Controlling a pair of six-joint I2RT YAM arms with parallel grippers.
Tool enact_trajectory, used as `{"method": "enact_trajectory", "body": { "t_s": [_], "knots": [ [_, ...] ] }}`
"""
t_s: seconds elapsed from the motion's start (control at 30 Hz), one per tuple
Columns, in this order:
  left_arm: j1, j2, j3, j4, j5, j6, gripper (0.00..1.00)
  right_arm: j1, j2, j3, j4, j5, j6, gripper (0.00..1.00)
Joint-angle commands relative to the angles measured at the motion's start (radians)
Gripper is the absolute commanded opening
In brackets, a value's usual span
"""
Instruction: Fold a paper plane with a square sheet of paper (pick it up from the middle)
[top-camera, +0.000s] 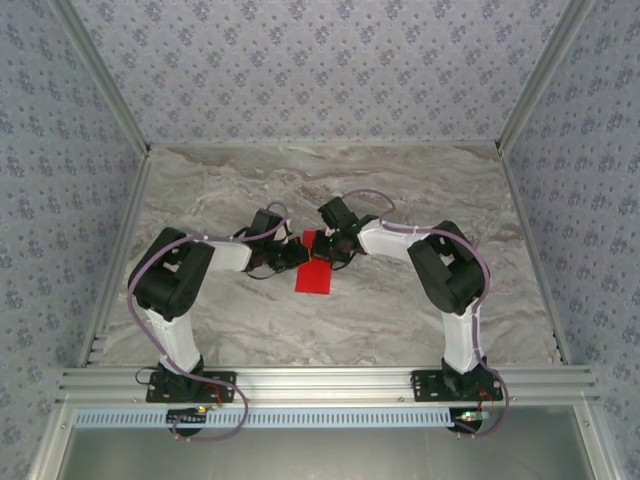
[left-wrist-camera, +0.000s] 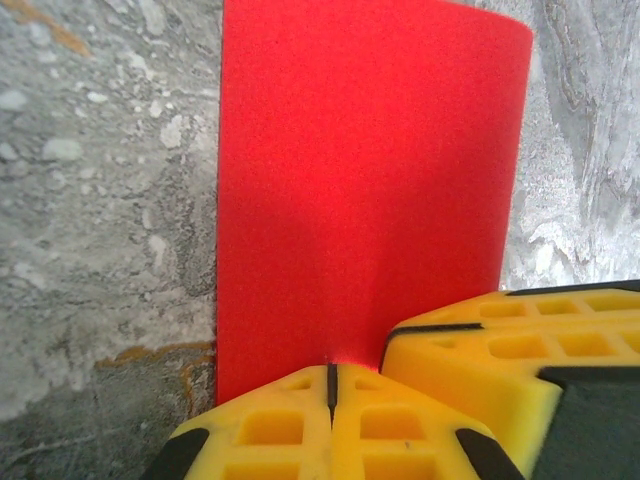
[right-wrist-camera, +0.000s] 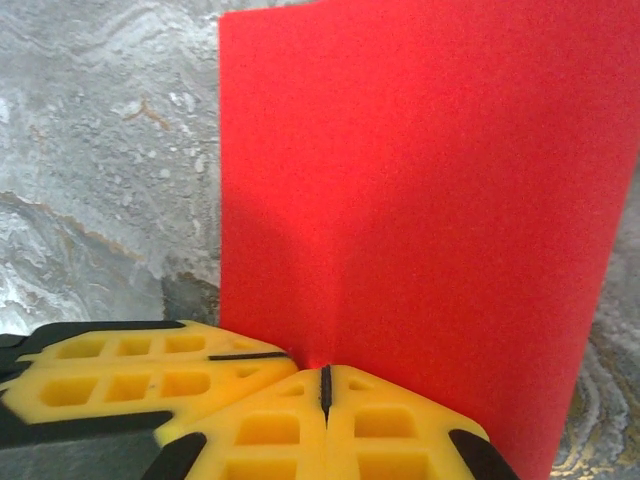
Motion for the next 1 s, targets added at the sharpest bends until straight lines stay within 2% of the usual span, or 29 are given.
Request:
{"method": "enact_trajectory", "body": {
  "t_s": [0.0, 0.27, 0.4, 0.5, 0.57, 0.7, 0.97],
  "knots": [
    [-0.01, 0.113, -0.059, -0.194, -0.157, 0.026, 0.0, -0.015, 0.025, -0.001, -0.037, -0.009, -0.018, 0.0],
    [-0.011, 0.127, -0.049, -0.267, -0.194, 0.027, 0.0, -0.076, -0.019, -0.152, 0.046, -0.057, -0.059, 0.03],
    [-0.009, 0.127, -0.059, -0.293, -0.213, 0.028, 0.0, -0.147, -0.078, -0.278, 0.136, -0.11, -0.092, 0.0],
    [-0.009, 0.125, -0.064, -0.289, -0.212, 0.024, 0.0, -0.198, -0.133, -0.325, 0.14, -0.119, -0.117, 0.0],
    [-0.009, 0.124, -0.064, -0.285, -0.211, 0.021, 0.0, -0.202, -0.177, -0.317, 0.129, -0.133, -0.121, 0.0],
    [-0.01, 0.122, -0.058, -0.279, -0.202, 0.019, 0.0, -0.141, -0.218, -0.228, 0.084, -0.111, -0.148, 0.0],
    [-0.017, 0.12, -0.052, -0.287, -0.199, 0.018, 0.0, -0.106, -0.058, -0.119, 0.142, -0.147, -0.132, 0.0]
  ]
}}
